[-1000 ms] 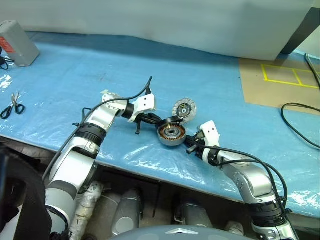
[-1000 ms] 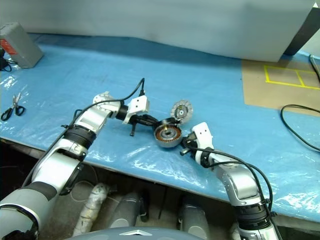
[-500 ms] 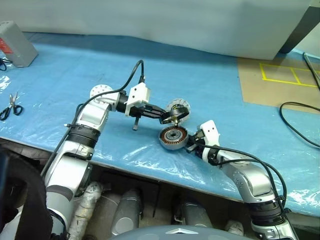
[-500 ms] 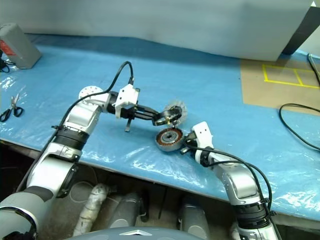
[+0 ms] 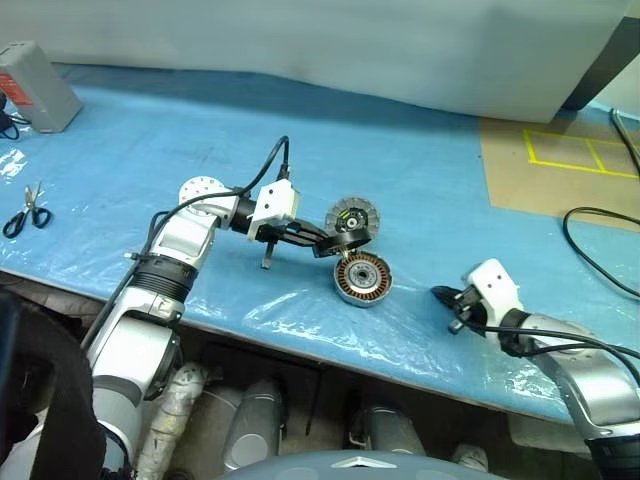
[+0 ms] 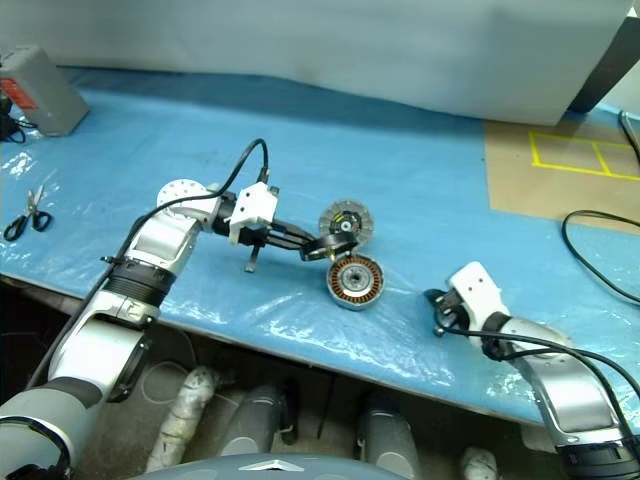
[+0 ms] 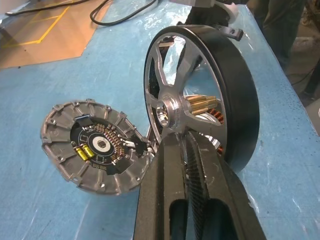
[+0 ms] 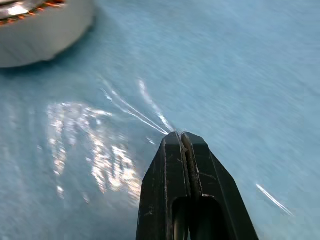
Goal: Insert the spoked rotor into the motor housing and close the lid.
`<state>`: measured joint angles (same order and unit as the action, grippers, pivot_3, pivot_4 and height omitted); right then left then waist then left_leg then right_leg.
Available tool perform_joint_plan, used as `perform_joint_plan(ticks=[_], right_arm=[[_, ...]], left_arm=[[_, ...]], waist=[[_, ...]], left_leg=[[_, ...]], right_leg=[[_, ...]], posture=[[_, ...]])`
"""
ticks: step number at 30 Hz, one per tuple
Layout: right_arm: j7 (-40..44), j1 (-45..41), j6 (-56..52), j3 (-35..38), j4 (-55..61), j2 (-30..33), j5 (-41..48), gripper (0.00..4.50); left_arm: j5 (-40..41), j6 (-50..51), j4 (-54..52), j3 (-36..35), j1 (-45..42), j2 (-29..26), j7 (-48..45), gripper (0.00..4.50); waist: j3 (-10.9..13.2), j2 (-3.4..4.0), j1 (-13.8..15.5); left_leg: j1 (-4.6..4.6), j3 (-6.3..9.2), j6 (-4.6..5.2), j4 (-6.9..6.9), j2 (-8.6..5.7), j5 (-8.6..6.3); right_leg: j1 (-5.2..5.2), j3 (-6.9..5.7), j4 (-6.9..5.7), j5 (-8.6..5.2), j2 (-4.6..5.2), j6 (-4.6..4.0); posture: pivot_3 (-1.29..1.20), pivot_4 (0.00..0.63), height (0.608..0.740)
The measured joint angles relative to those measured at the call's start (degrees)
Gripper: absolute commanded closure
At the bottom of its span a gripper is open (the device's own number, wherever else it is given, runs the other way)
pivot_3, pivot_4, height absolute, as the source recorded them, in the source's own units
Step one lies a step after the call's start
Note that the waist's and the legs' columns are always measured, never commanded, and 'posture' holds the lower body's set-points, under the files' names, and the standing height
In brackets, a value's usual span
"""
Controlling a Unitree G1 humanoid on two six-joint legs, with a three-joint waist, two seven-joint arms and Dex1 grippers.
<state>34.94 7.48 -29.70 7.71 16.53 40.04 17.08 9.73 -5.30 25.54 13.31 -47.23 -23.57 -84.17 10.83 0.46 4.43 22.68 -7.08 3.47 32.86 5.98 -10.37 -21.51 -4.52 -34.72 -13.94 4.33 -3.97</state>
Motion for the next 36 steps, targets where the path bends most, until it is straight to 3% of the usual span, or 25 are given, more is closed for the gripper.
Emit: perform_joint_plan(ticks=[9, 16, 24, 36], right_arm=[[-2.5, -3.5, -6.1, 0.9, 6.8, -5.8, 5.5, 4.50], [-3.3, -3.3, -6.9, -2.2, 6.9, -6.0, 4.4, 4.50], [-3.8, -3.3, -7.0, -2.2, 6.7, -6.0, 4.2, 4.50], [-4.6, -4.3, -7.8, -2.3, 6.7, -6.7, 4.1, 4.50]], left_arm=[[-10.3, -12.9, 5.5, 4.6, -1.4, 0.6, 6.0, 4.49], [-12.3, -16.3, 5.1, 6.5, -1.4, 3.8, 9.7, 4.49], [-13.5, -18.4, 1.3, 7.5, -1.4, 3.5, 10.9, 4.49], [-20.7, -31.3, 7.8, 11.1, -2.0, 3.4, 17.7, 4.49]], waist=[[0.0, 0.03, -0.4], [0.0, 0.03, -0.4], [0.0, 0.04, -0.4], [0.0, 0.04, -0.4]], left_leg=[[0.01, 0.01, 0.04, -0.09, 0.00, 0.02], [0.11, 0.01, 0.06, -0.07, 0.00, 0.01], [0.07, 0.02, 0.03, -0.07, 0.00, 0.00], [0.08, 0.02, 0.03, -0.07, 0.00, 0.00]], right_leg=[[-0.01, 0.00, 0.04, 0.00, -0.01, 0.00], [-0.08, -0.03, 0.04, 0.00, 0.00, 0.00], [-0.07, -0.03, 0.03, 0.00, 0.00, 0.00], [-0.07, -0.03, 0.02, 0.00, 0.00, 0.00]], posture=[[0.00, 0.150, 0.740], [0.00, 0.150, 0.740], [0.00, 0.150, 0.740], [0.00, 0.150, 0.740]])
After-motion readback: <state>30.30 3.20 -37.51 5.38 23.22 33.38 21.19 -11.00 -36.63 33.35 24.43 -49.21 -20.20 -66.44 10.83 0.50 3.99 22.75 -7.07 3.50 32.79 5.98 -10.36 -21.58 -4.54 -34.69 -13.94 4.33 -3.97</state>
